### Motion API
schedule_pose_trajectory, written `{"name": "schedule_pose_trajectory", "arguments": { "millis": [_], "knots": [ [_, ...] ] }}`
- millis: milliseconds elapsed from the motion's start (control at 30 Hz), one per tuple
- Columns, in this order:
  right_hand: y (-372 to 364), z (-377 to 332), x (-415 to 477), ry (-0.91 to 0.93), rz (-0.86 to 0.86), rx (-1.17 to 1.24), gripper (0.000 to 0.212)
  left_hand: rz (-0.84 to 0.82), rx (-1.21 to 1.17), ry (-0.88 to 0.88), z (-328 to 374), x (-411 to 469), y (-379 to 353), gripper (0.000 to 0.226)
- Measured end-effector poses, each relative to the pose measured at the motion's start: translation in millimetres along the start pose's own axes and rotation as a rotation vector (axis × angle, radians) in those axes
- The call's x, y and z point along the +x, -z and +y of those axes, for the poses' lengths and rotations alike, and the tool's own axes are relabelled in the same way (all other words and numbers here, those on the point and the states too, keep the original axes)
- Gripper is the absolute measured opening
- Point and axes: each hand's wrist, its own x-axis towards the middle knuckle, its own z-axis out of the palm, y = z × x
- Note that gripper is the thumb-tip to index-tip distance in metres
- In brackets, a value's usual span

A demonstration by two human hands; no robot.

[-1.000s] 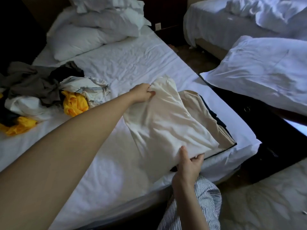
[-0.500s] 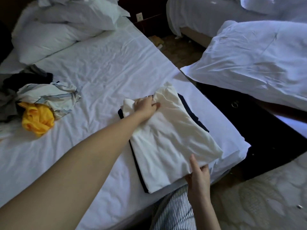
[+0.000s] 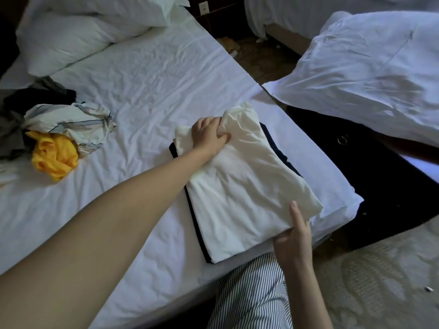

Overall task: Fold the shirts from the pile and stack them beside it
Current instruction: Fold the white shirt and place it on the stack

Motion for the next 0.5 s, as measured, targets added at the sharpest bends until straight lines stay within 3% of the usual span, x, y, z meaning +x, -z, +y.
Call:
{"name": "schedule_pose_trajectory", "arguments": {
  "millis": [33, 100, 200, 267, 400, 500],
  "knots": [
    [-1, -5, 0, 0.001, -0.024, -0.009, 0.057, -0.008, 0.008, 0.007, 1, -1, 0, 0.038],
    [3, -15, 3, 0.159, -0.074, -0.056, 0.035, 0.003, -0.054, 0.041, 4, -1, 4, 0.03],
    [-5, -21, 1, 0.241, -0.134, -0.106, 0.029, 0.16, -0.187, 0.046, 6, -1, 11, 0.026],
    [-6, -19, 3, 0.262, -0.088, -0.132, 0.024, 0.229, -0.216, 0.038, 8, -2, 12, 0.028],
    [-5, -21, 8, 0.21, 0.076, -0.161, 0.023, 0.013, -0.107, 0.07, 12, -1, 5, 0.066],
    [-11, -23, 2, 0.424, 0.21, -0.342, 0.038, 0.09, 0.033, -0.051, 16, -5, 0, 0.075]
  ]
}}
